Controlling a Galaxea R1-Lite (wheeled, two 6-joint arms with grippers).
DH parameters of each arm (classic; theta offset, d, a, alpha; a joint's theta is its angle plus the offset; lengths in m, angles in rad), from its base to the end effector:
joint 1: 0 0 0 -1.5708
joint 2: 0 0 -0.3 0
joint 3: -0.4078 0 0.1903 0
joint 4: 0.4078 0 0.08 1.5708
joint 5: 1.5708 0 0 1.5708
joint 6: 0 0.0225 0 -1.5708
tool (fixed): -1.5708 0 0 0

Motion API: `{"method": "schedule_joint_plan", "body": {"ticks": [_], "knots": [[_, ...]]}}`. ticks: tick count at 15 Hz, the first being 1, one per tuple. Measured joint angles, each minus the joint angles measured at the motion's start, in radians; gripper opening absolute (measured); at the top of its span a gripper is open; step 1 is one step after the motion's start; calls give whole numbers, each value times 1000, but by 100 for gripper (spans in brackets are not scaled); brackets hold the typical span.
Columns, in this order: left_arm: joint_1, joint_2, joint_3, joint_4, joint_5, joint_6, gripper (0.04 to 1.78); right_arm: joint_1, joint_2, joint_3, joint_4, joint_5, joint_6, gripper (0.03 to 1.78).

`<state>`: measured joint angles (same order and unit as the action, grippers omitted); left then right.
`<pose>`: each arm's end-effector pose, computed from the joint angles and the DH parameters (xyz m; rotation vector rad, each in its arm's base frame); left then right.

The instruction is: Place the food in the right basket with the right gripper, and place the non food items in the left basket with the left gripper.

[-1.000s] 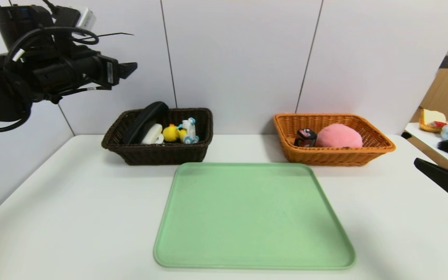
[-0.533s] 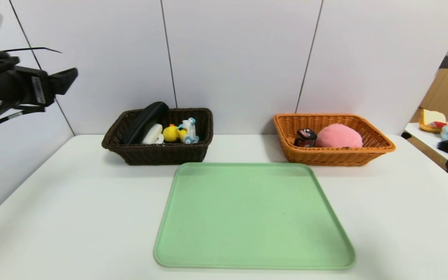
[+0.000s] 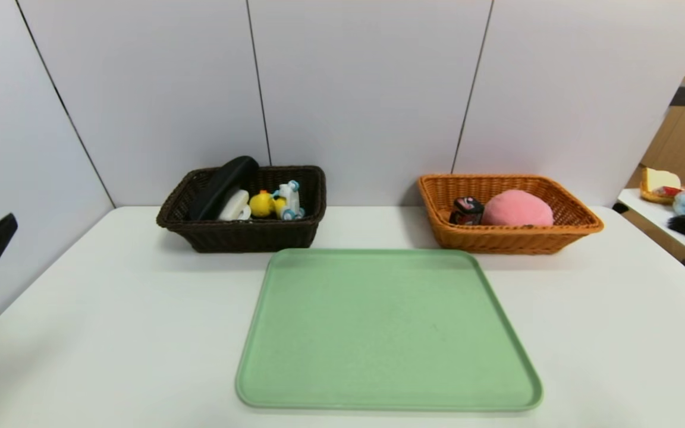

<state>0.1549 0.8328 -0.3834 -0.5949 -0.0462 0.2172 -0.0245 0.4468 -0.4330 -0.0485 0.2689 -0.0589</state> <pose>0.0888 0.0128 0.2289 0.2312 -0.1325 0.1238 0.0069 0.0058 0.2062 -0.0637 -0.0416 0.2433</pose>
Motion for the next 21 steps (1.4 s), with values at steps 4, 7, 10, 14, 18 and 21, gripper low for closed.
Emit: {"method": "schedule_joint_plan", "body": {"ticks": [4,7,10,14,18,21], "knots": [[4,-187,151,54,-65,-7,169,5,-179,25,161,1,-2,170],[2,-323,202,139,-100,-16,169,15,-286,63,200,-3,-5,170],[1,-476,232,260,-139,-23,169,19,-370,80,273,-1,-6,170],[1,-548,236,306,-151,-50,169,20,-433,83,316,-4,-7,170],[-25,-563,233,308,-149,-54,169,21,-447,88,314,-5,-7,170],[-126,-568,219,314,-103,-46,169,21,-448,100,311,-3,-13,170]]}}
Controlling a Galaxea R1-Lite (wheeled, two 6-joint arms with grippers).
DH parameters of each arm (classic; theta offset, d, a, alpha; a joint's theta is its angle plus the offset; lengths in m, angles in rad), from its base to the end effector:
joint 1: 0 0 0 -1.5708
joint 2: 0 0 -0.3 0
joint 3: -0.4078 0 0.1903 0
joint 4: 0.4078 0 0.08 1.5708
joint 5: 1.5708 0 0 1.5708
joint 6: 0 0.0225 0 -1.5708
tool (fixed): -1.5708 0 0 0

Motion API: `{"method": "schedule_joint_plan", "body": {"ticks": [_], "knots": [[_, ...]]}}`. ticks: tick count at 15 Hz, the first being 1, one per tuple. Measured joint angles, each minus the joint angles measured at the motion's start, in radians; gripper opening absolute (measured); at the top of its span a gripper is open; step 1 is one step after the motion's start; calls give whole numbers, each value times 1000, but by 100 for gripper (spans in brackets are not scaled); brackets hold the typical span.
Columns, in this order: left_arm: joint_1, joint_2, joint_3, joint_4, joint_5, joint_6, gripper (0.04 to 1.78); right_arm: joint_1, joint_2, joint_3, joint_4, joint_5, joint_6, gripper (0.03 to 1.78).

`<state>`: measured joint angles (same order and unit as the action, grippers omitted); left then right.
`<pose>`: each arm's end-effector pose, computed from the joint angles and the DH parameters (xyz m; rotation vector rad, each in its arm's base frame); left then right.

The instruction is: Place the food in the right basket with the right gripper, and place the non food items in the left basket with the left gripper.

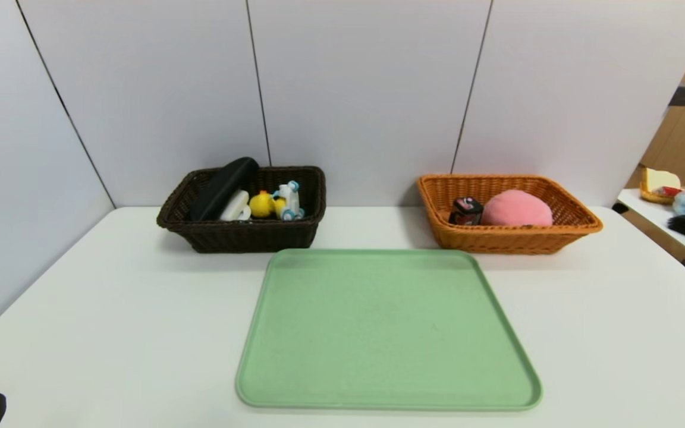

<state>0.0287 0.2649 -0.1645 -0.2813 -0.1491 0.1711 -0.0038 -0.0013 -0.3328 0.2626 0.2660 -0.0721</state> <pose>-0.0075 -0.0036 0.1545 0.1865 -0.1902 -0.1044 -0.0582 0.0061 0.1355 -0.0813 -0.0805 0.2594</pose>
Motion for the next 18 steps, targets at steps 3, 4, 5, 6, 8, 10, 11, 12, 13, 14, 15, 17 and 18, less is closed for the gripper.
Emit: {"method": "schedule_joint_plan", "body": {"ticks": [3,4,5,6,8,10,11,12,13,14,15,17,18], "knots": [[-58,-9,10,-3,49,3,169,0,0,7,-1,0,-8,170],[-60,-11,25,-2,51,3,169,1,0,7,-1,-1,-11,170],[-63,-12,28,-4,51,5,169,1,0,7,-1,-1,-15,170],[-64,-12,33,-3,53,10,169,0,0,6,0,-1,-20,170],[-55,-17,38,-3,50,32,169,0,0,4,7,1,-22,170],[-49,-64,58,23,42,48,169,0,0,2,8,2,-23,170],[-47,-105,67,60,41,53,169,0,0,3,8,3,-23,170],[-46,-150,72,104,46,58,169,1,0,8,5,3,-22,170],[-45,-187,77,148,61,62,169,1,0,15,0,1,-21,170],[-44,-214,87,161,78,66,169,1,0,22,-4,-2,-22,170],[-43,-231,103,140,82,73,169,1,0,31,-14,-3,-21,170],[-43,-250,137,108,83,98,169,1,0,75,-55,-19,-23,170],[-43,-256,150,105,82,115,169,1,0,114,-104,-51,-26,170]]}}
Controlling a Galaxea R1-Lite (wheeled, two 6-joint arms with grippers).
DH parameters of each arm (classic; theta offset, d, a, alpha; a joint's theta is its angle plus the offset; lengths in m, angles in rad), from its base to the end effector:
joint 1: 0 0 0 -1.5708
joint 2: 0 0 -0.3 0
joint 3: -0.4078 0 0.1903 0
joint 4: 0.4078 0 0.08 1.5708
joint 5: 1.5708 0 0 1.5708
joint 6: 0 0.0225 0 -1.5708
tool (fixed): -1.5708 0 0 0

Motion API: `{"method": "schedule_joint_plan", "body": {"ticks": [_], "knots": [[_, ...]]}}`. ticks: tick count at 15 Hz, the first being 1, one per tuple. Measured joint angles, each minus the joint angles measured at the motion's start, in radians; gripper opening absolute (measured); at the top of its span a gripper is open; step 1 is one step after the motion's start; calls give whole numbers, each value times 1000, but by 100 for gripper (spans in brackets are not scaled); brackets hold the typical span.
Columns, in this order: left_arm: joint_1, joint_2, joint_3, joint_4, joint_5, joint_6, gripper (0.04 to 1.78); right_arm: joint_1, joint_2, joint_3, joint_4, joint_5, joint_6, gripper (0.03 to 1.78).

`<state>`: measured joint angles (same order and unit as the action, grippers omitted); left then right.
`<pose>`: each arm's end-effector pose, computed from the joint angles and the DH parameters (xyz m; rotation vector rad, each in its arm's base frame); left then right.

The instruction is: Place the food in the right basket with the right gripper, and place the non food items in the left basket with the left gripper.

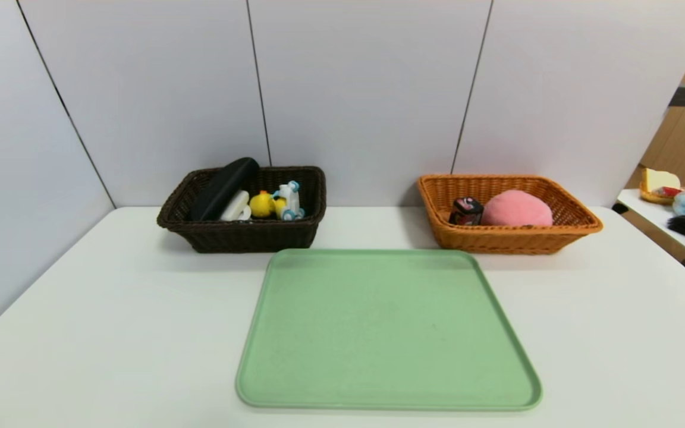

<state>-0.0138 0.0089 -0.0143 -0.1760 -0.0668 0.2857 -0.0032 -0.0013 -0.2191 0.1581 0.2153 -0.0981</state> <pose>-0.0250 -0.0012 0.0976 0.2896 -0.1917 -0.0539 -0.0442 0.0049 0.1178 -0.1045 -0.0724 0.2088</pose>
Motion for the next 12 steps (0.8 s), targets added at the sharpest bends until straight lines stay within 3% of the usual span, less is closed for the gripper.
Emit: {"method": "schedule_joint_plan", "body": {"ticks": [3,5,6,8,12], "knots": [[0,-7,11,45,1,-4,169,0,0,147,-152,-80,-44,170],[0,-7,12,108,20,-4,169,0,0,200,-159,-160,-74,170],[0,-7,13,137,19,-12,169,0,0,208,-150,-176,-60,170],[0,-8,13,178,-3,-48,169,0,0,215,-147,-181,-10,170],[0,-8,11,181,0,-109,169,0,0,216,-146,-182,1,170]]}}
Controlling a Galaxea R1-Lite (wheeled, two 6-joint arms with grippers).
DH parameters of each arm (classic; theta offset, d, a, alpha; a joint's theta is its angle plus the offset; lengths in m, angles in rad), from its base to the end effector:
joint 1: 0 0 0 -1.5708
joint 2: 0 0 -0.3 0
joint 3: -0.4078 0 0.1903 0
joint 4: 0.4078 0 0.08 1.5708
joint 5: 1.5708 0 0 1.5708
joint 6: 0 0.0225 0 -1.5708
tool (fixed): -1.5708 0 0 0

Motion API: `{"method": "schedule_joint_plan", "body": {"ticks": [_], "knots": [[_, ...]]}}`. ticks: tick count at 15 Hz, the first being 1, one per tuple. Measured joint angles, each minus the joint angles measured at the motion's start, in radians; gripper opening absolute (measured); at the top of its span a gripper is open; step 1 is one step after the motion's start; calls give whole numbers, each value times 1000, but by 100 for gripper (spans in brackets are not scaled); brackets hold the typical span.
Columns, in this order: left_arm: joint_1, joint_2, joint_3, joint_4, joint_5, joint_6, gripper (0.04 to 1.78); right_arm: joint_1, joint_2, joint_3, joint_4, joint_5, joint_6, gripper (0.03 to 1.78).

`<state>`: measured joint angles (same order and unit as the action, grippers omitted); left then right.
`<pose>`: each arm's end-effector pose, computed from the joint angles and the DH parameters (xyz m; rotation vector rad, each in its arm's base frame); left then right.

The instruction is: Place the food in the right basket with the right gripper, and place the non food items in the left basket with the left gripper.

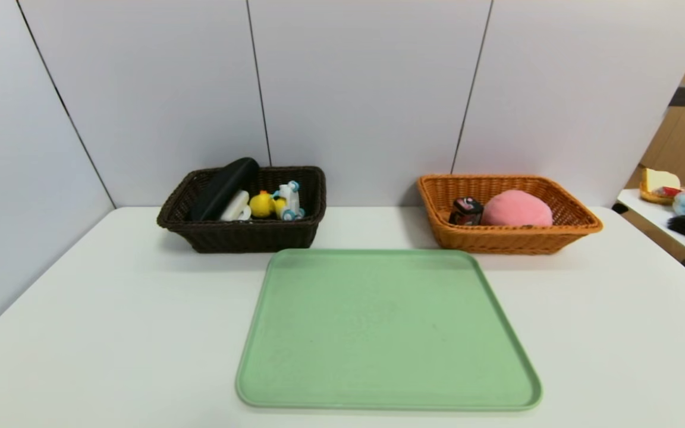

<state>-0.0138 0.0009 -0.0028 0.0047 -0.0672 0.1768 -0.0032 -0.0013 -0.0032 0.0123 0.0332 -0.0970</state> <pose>-0.0230 -0.0012 0.0758 0.1766 -0.0044 -0.0810 -0.0232 0.0008 0.0751 -0.0969 0.0063 0.0304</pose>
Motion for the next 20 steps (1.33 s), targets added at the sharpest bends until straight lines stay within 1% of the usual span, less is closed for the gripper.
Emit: {"method": "schedule_joint_plan", "body": {"ticks": [1,3,4,20], "knots": [[0,0,0,1,7,-44,169,0,0,0,0,-4,16,170],[0,0,1,-1,56,-140,169,0,0,0,-1,-34,89,170],[0,0,1,-3,65,-171,169,1,0,0,-1,-36,104,170],[0,-1,1,-5,66,-176,169,0,0,3,-17,-36,104,170]]}}
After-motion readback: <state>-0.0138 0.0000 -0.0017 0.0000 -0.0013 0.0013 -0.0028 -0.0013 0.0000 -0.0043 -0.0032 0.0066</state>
